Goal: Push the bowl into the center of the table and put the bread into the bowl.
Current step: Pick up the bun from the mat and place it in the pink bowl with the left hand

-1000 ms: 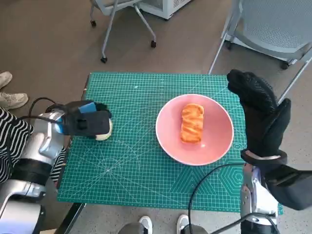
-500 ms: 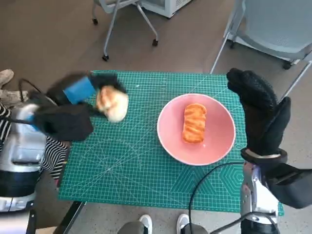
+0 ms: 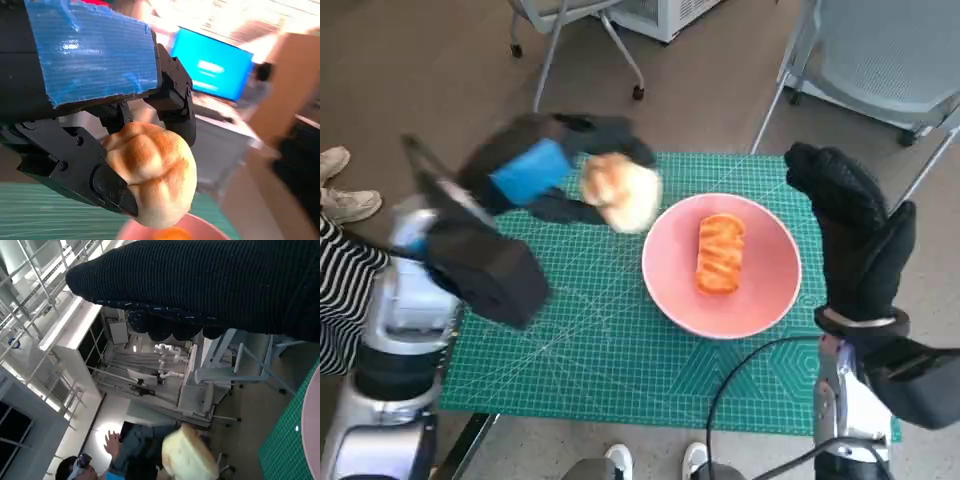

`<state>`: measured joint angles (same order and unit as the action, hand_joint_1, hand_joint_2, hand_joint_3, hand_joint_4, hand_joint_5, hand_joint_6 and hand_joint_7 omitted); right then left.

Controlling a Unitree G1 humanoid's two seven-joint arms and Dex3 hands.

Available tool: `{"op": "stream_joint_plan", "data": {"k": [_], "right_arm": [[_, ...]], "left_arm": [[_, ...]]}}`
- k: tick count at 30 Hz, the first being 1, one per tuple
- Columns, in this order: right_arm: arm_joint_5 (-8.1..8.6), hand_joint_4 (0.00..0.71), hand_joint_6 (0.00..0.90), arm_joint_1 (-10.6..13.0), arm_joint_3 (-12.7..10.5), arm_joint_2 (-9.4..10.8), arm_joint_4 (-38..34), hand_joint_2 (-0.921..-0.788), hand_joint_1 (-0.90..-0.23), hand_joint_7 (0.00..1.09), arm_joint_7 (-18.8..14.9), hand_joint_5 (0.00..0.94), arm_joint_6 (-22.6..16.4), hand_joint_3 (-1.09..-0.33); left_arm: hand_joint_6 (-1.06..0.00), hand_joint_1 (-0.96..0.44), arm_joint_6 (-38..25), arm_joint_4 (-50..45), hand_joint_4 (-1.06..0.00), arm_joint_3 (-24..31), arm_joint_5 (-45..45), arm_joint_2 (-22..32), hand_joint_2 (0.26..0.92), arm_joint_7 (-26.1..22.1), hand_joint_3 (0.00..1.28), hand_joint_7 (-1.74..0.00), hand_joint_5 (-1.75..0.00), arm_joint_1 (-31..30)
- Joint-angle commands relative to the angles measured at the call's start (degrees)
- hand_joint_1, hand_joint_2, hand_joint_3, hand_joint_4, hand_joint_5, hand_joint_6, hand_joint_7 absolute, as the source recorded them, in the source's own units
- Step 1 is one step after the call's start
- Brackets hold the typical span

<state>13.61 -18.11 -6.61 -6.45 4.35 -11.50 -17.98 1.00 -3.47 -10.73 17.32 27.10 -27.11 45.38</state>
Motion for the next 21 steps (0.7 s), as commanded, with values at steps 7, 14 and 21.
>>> {"op": "stream_joint_plan", "data": {"k": [7, 14, 21], "right_arm": [[0.08, 0.234, 0.153, 2.02, -0.89, -0.37, 0.51, -0.921, -0.683, 0.5, -0.05, 0.0, 0.28, -0.676], [-0.38, 0.234, 0.151, 2.89, -1.33, -0.62, 1.34, -0.921, -0.679, 0.5, 0.1, 0.0, -0.23, -0.677], [-0.77, 0.233, 0.148, 3.26, -2.0, -0.89, 2.13, -0.921, -0.676, 0.5, 0.35, 0.0, -0.15, -0.678]], "left_arm": [[-0.71, 0.0, -0.68, 7.75, -0.87, -5.39, 2.32, -5.47, 0.886, -0.13, 0.01, -1.08, -0.96, 4.91], [-0.69, 0.0, 3.11, 16.07, -0.84, -7.19, 2.84, -8.23, 0.897, 0.81, 0.01, -1.12, -0.98, 6.22], [-0.4, 0.0, -2.76, 16.21, -0.43, -10.76, 6.64, -7.35, 0.826, -4.47, 0.02, -0.32, -0.26, 6.47]]}}
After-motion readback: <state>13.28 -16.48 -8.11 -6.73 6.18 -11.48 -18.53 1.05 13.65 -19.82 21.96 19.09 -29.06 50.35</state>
